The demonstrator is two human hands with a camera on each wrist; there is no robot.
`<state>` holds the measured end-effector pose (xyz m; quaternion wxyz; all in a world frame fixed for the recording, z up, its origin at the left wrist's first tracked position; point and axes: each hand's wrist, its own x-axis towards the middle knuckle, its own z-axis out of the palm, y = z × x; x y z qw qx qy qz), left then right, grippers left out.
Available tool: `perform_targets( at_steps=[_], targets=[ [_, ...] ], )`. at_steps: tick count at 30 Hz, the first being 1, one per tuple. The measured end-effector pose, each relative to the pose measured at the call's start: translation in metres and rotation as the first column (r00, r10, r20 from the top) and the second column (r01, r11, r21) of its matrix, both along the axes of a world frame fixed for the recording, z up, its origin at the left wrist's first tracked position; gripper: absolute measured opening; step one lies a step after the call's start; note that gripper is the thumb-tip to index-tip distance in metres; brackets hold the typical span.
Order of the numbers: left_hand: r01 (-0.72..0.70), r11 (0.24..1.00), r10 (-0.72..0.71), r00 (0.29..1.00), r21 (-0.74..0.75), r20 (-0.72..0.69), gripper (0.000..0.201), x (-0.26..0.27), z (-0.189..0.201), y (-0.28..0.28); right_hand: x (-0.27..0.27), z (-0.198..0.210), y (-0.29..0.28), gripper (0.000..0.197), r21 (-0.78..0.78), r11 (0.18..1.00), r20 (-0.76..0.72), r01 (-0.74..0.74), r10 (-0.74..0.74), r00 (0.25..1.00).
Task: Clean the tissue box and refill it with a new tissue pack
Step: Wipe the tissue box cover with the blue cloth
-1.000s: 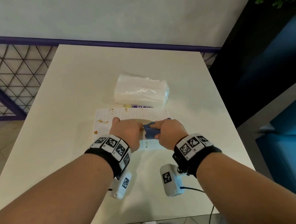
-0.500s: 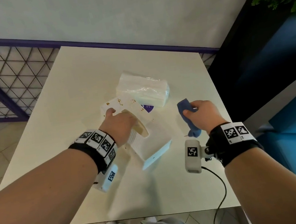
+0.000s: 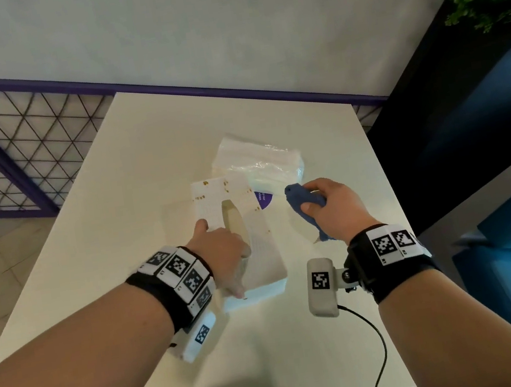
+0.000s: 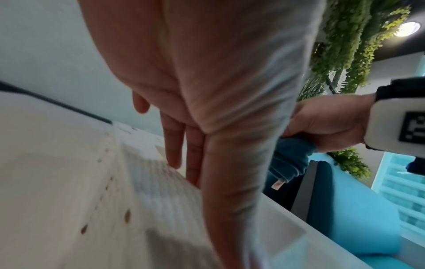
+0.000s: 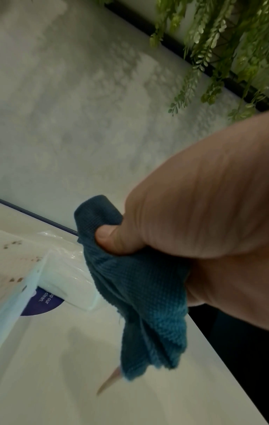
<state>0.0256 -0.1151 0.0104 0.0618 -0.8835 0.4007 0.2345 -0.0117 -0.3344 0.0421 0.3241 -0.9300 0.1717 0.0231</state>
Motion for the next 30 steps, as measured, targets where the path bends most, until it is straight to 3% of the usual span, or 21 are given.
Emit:
perform_targets(
  at_steps=[3,8,9,11,12,13,16,19,23,26,28,30],
  targets=[
    [0.046,0.997,-0.044,0.999,0.063,-0.03,0.066,0.012,0.008,0.012,0.003,-0.004,0.002,0.033,-0.025,0.998,0.01,-0.061,0.061,0.998],
    [-0.092,0.993,0.082,0.988,0.072,0.134,0.082,0.014,0.006,0.007,0.001,-0.025,0.045,0.039,-0.121,0.966,-0.019,-0.231,0.23,0.973],
    [-0.103,0.992,0.092,0.984,0.069,0.153,0.077,0.012,0.004,0.005,-0.005,-0.034,0.06,0.037,-0.183,0.922,-0.075,-0.34,0.331,0.941],
    [-0.127,0.99,0.116,0.979,0.056,0.168,0.063,0.009,0.002,0.002,-0.018,-0.054,0.087,0.033,-0.392,0.714,-0.248,-0.58,0.525,0.814],
    [-0.134,0.989,0.122,0.978,0.059,0.171,0.06,0.008,0.002,0.001,-0.018,-0.063,0.09,0.034,-0.47,0.629,-0.314,-0.619,0.536,0.783],
    [-0.136,0.989,0.123,0.977,0.065,0.174,0.063,0.007,0.001,0.001,-0.011,-0.068,0.087,0.035,-0.514,0.608,-0.338,-0.606,0.505,0.794],
    [-0.135,0.985,0.116,0.978,0.104,0.174,0.079,0.007,0.002,0.001,0.031,-0.063,0.059,0.043,-0.537,0.679,-0.371,-0.501,0.344,0.863],
    [-0.142,0.983,0.122,0.977,0.112,0.174,0.083,0.004,0.001,0.002,0.067,-0.052,0.043,0.047,-0.496,0.721,-0.456,-0.483,0.258,0.852],
    [-0.127,0.987,0.107,0.978,0.103,0.18,0.086,0.005,-0.002,0.006,0.032,-0.046,0.073,0.034,-0.484,0.66,-0.484,-0.575,0.346,0.804],
    [-0.128,0.989,0.115,0.98,0.076,0.163,0.081,0.007,-0.004,0.008,-0.024,-0.042,0.104,0.03,-0.444,0.627,-0.391,-0.64,0.508,0.768],
    [-0.126,0.988,0.111,0.981,0.088,0.16,0.082,0.007,-0.004,0.008,-0.018,-0.035,0.095,0.034,-0.384,0.641,-0.406,-0.665,0.529,0.745],
    [-0.123,0.986,0.106,0.982,0.108,0.156,0.087,0.007,-0.003,0.008,0.014,-0.033,0.073,0.037,-0.382,0.699,-0.43,-0.605,0.445,0.786]
  ],
)
